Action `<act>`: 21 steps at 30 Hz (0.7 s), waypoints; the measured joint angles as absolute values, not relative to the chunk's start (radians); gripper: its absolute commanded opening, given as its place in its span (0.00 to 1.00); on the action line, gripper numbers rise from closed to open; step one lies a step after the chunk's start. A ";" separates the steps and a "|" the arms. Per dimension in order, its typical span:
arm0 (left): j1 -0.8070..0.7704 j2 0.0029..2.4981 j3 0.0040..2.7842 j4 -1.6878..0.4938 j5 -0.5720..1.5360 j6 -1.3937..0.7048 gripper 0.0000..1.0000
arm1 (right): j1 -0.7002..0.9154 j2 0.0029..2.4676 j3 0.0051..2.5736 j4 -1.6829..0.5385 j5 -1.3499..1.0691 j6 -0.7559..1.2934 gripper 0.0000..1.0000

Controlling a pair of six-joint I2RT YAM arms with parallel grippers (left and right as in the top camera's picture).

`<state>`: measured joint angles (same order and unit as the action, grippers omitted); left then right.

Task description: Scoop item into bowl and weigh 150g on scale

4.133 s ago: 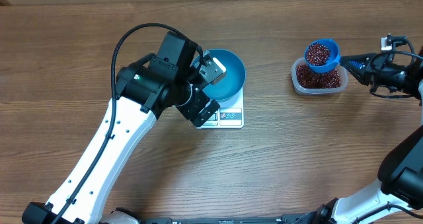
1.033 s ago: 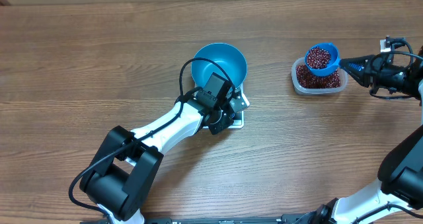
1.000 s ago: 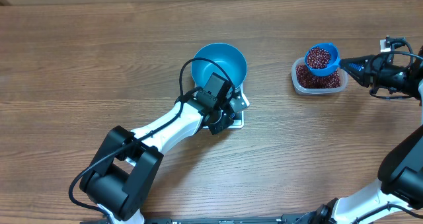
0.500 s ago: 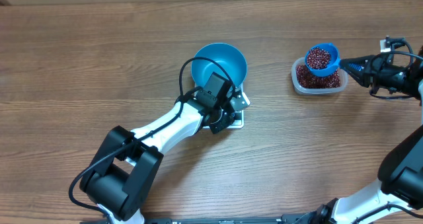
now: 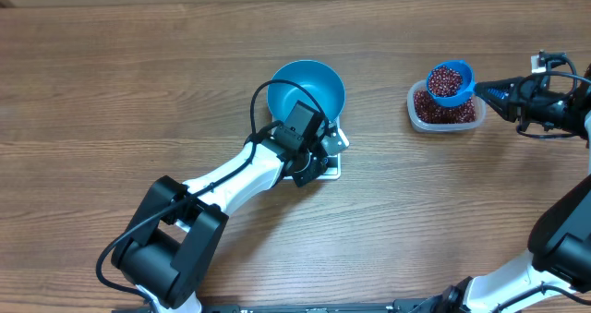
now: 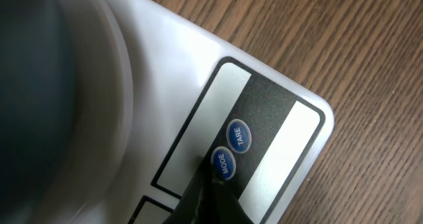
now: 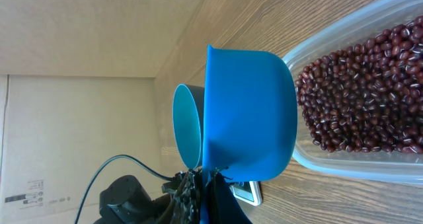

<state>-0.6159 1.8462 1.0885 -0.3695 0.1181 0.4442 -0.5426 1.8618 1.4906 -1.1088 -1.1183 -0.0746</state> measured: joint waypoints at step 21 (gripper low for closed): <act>-0.616 1.846 1.089 -0.369 0.111 0.444 0.04 | -0.543 1.862 1.491 -1.111 -1.118 -0.074 0.04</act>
